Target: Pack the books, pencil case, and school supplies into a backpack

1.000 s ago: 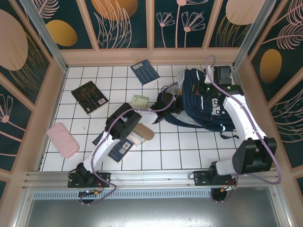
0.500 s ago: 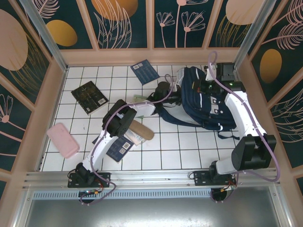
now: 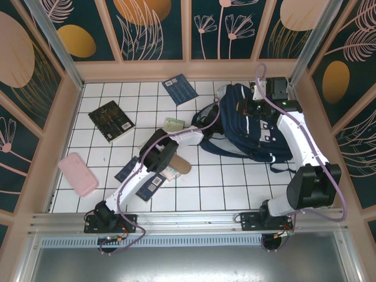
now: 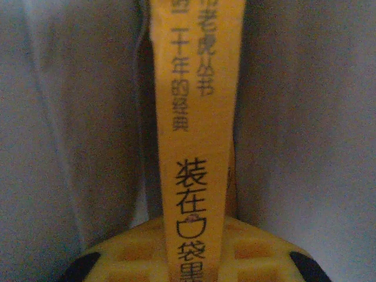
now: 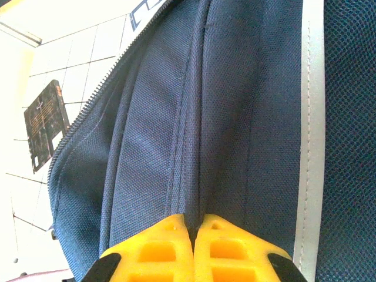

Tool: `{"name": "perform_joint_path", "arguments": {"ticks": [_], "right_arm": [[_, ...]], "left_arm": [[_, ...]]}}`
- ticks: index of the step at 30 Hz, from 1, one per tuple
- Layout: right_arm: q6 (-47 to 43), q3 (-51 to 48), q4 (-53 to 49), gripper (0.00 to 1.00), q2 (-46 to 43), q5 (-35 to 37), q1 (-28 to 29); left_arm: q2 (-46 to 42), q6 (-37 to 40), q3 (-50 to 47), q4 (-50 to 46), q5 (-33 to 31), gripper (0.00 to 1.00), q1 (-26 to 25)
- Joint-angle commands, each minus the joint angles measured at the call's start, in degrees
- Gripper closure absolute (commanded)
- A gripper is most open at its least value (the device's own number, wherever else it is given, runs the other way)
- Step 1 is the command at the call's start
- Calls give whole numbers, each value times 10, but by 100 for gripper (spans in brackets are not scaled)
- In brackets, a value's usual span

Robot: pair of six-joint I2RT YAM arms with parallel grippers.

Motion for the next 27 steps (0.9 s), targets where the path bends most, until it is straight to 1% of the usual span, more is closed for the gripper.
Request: {"name": "perform_joint_path", "arguments": {"ticks": [1, 2, 4, 9, 10, 12, 15, 20, 21, 23, 25, 26, 27], "right_arm": [[-23, 25, 37, 100, -14, -32, 9], [-24, 25, 37, 100, -15, -29, 8], [-26, 24, 36, 100, -15, -26, 7], [-29, 12, 42, 100, -20, -18, 2], [-30, 8, 42, 100, -20, -15, 2], [-32, 0, 46, 100, -20, -10, 1], [-40, -10, 49, 100, -20, 0, 7], [-48, -33, 54, 100, -15, 34, 26], [-46, -38, 54, 98, -16, 40, 30], [-36, -53, 56, 76, -19, 52, 37], [-20, -74, 60, 61, -28, 69, 40], [-7, -88, 64, 57, -36, 77, 41], [5, -101, 68, 54, -45, 83, 40]], "left_arm": [[-6, 41, 15, -48, -25, 59, 3], [-21, 50, 3, -57, -31, 51, 5], [-55, 62, -31, -63, -44, 40, 10], [-150, 93, -129, -93, -77, 26, 29], [-171, 100, -151, -102, -85, 19, 34], [-206, 119, -179, -123, -97, 16, 42], [-259, 157, -221, -165, -127, 15, 55], [-330, 233, -297, -214, -163, 19, 78], [-336, 246, -307, -225, -171, 20, 84], [-344, 268, -327, -234, -175, 24, 98], [-344, 282, -335, -241, -178, 27, 108], [-341, 289, -334, -246, -180, 30, 112], [-336, 294, -332, -253, -184, 32, 114]]}}
